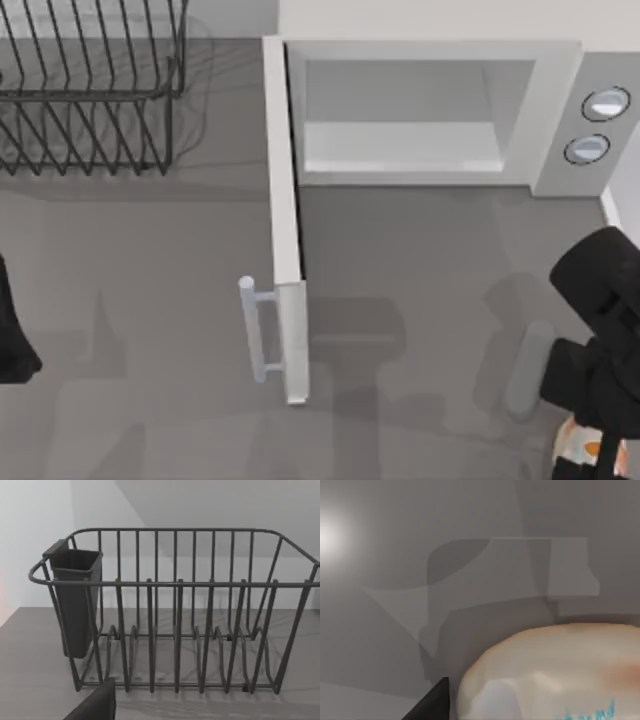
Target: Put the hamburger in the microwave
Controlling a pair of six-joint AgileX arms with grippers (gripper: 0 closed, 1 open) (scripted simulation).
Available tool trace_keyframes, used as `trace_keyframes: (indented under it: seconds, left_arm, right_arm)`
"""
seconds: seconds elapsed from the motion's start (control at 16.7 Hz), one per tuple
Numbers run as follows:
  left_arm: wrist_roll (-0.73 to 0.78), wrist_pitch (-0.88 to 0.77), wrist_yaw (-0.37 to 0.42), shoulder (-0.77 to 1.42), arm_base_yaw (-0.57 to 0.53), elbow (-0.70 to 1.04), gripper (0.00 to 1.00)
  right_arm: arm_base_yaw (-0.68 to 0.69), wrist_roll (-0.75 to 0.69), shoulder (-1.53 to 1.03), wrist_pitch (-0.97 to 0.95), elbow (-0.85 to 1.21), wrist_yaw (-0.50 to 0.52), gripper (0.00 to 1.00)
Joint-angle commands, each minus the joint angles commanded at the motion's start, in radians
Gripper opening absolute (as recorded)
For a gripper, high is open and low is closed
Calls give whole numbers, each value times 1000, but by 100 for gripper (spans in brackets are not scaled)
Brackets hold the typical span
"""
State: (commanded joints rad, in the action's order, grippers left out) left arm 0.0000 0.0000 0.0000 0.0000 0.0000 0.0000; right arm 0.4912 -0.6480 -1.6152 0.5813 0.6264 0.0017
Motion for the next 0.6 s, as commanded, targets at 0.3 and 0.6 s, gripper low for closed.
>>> trace_keyframes:
  seconds: [0.3,0.6]
  left_arm:
    - [0,0,0,0,0,0,100]
    - [0,0,0,0,0,0,100]
  right_arm:
    - [-2,4,74,96,42,-17,0]
    - [-1,-3,124,261,143,-16,0]
